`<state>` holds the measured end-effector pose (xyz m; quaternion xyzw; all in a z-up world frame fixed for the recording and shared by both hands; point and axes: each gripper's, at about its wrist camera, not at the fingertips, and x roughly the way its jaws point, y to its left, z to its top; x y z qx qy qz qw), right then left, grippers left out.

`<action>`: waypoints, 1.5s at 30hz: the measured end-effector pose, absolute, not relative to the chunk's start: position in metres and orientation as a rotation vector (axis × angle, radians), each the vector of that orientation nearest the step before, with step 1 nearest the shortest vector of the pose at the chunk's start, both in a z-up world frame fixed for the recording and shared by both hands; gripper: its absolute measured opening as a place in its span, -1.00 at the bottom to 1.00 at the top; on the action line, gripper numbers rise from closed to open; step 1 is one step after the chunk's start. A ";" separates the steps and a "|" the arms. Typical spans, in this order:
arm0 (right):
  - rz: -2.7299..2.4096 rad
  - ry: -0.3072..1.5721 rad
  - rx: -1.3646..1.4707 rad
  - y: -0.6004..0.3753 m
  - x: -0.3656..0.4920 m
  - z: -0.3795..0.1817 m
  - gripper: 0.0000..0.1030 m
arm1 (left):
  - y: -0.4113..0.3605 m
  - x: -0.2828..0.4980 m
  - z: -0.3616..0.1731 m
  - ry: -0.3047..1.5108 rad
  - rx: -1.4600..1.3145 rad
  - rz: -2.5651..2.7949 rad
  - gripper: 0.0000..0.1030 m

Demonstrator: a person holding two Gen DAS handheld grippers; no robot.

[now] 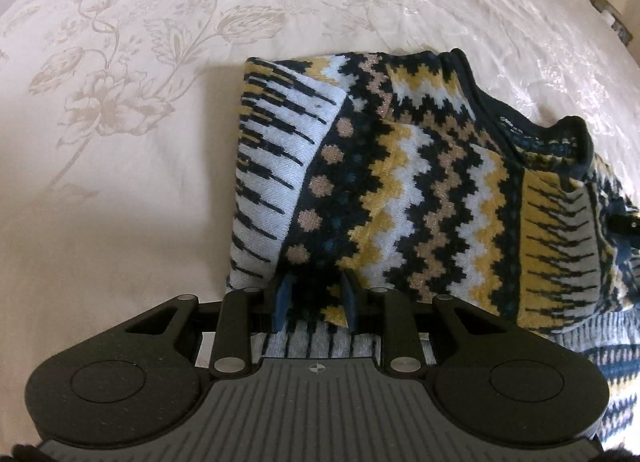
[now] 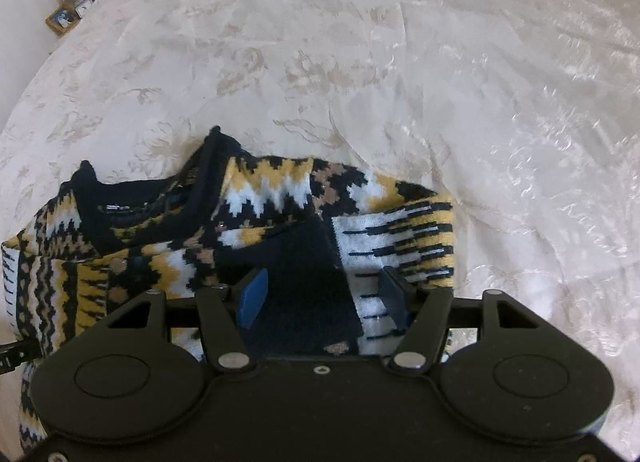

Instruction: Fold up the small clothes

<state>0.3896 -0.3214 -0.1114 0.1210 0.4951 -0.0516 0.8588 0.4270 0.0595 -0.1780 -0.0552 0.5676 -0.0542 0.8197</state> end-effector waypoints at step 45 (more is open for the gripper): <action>-0.099 1.046 0.320 -0.333 0.341 -0.096 -0.73 | 0.057 0.432 -0.150 1.128 -0.064 -0.116 -0.47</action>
